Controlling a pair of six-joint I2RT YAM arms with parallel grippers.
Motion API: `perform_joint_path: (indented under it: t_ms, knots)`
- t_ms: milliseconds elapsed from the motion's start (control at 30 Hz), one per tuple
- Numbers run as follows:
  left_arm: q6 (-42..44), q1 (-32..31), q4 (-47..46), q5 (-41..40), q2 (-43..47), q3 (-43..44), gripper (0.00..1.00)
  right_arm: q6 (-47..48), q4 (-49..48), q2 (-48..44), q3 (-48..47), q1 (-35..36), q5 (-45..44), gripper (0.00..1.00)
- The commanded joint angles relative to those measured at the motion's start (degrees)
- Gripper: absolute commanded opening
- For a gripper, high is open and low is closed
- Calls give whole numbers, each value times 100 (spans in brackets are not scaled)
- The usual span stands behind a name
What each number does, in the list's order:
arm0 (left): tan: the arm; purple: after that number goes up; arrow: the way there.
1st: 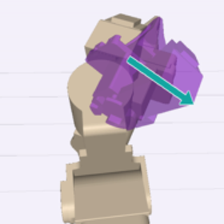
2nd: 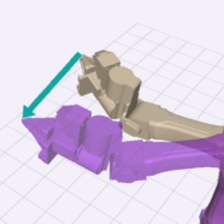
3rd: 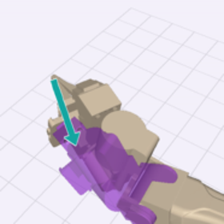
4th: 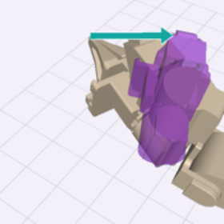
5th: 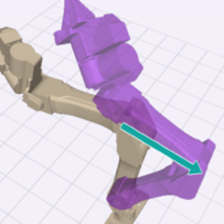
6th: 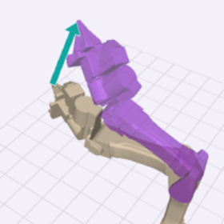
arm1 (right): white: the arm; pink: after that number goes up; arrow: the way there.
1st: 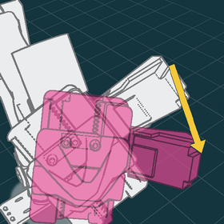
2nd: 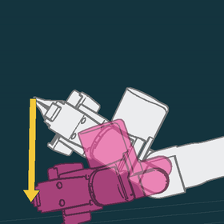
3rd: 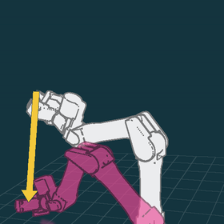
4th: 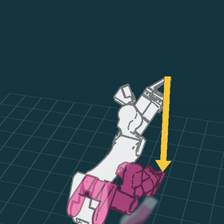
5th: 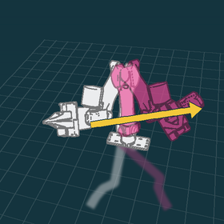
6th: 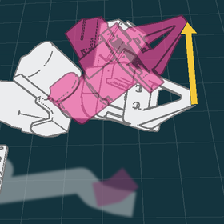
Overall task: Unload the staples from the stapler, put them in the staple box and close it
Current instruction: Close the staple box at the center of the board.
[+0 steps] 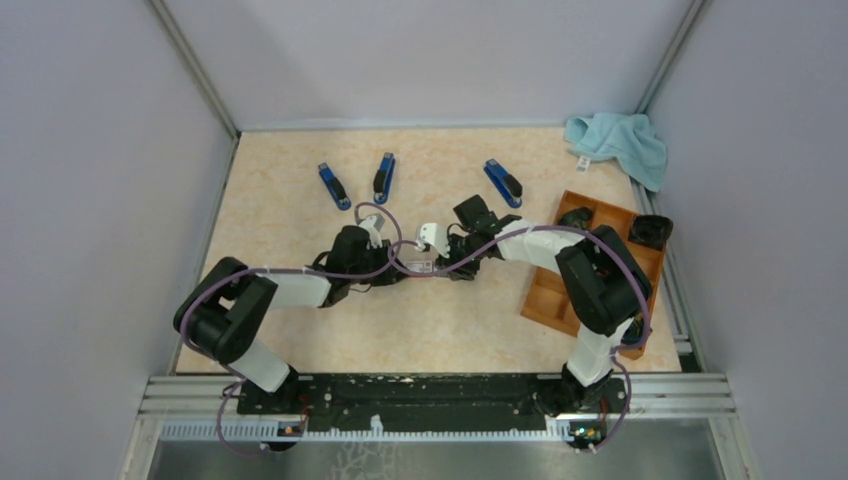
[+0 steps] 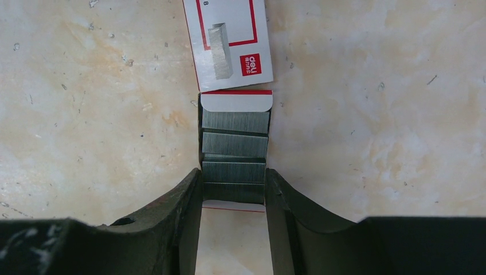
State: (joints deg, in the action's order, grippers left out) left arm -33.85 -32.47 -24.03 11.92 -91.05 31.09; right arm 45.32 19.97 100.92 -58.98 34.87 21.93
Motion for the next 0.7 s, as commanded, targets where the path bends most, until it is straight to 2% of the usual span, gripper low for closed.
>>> perform_joint_path:
  t_ms: [0,667]
  knots:
    - [78,56,360,-12,-91,29,32,-17,98,77,-43,-7,-573,36]
    - [99,135,425,39,-122,80,32,68,227,26,-19,-95,-568,36]
